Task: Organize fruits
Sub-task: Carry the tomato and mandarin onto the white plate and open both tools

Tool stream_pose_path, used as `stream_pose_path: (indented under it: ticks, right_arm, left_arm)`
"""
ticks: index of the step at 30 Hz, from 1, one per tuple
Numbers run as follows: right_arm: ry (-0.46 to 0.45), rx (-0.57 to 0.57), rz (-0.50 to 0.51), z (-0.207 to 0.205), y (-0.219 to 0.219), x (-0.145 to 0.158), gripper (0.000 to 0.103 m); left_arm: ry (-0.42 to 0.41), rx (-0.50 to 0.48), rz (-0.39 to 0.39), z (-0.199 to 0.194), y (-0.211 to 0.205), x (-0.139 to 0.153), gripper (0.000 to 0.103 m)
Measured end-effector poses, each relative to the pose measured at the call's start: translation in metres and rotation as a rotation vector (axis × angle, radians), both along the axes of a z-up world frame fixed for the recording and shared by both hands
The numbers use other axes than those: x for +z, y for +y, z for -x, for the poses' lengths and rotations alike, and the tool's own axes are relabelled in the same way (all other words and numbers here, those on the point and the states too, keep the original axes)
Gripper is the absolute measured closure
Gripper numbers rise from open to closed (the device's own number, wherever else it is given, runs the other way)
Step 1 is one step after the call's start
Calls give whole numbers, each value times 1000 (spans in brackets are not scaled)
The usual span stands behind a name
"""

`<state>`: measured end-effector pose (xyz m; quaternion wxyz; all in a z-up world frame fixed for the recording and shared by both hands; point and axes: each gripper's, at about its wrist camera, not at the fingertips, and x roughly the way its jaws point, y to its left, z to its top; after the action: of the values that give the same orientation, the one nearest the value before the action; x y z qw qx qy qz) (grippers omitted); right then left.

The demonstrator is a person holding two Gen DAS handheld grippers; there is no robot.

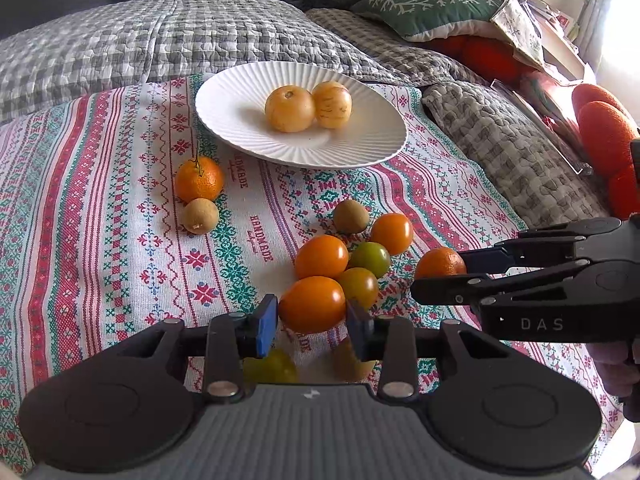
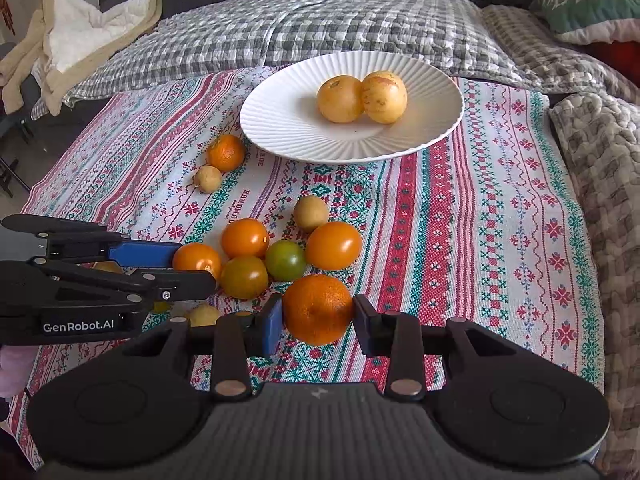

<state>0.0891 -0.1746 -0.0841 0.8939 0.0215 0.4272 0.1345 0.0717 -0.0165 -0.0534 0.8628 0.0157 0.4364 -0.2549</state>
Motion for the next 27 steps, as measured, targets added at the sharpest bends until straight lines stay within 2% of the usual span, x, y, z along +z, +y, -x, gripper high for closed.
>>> stream_pose_path:
  ticks: [14,27]
  right_arm:
    - [-67,-74,-103,-4,-17,20,69]
    - [-146,-162,-264,-29,-33,35,69]
  left_arm:
    - [-76,3,45,6,-1,21,74]
    - [-142,0,60,-24,-21,39,74]
